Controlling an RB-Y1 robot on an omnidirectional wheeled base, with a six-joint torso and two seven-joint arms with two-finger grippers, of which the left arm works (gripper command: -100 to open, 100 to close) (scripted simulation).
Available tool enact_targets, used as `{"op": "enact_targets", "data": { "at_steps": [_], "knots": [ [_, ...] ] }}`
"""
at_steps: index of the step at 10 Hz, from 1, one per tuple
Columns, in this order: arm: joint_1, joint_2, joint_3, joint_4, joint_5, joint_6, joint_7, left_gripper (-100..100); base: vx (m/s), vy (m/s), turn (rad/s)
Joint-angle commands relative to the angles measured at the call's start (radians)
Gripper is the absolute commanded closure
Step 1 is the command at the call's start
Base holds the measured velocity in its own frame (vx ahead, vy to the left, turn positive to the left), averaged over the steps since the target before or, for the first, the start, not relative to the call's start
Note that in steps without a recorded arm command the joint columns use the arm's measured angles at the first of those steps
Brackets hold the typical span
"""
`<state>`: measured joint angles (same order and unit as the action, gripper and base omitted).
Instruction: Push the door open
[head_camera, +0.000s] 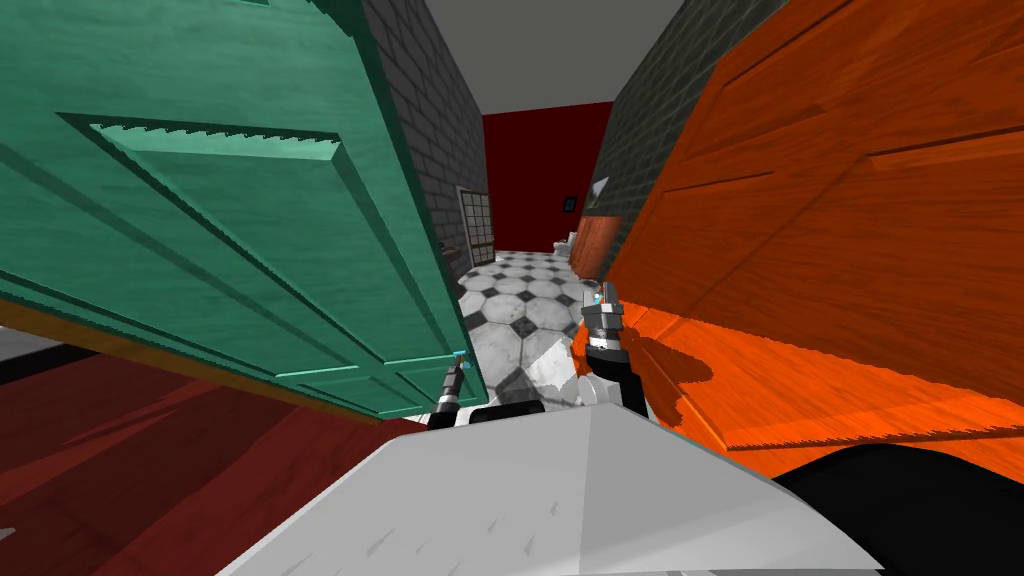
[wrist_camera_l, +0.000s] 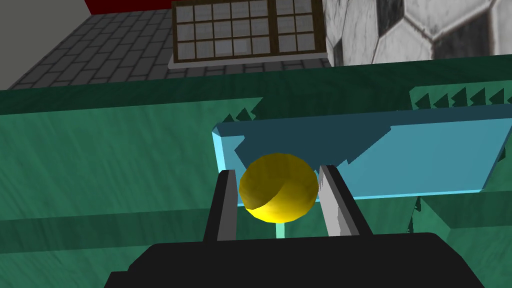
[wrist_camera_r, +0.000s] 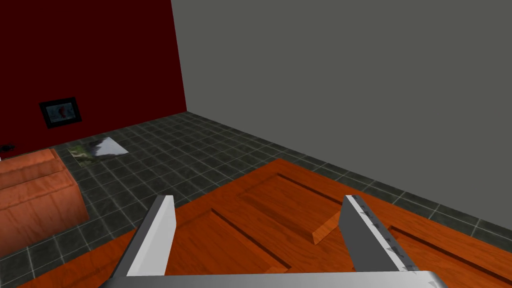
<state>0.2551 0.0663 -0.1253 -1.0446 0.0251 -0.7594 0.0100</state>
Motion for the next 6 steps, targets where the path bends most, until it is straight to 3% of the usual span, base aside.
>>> {"op": "enact_targets", "data": {
  "at_steps": [1, 6],
  "knots": [
    [-0.014, 0.012, 0.021, 0.005, 0.009, -0.008, -0.002, 100, 0.150, -0.043, 0.031],
    [-0.025, 0.024, 0.070, 0.013, 0.031, -0.002, -0.014, 100, 0.178, -0.047, 0.044]
  ]
}}
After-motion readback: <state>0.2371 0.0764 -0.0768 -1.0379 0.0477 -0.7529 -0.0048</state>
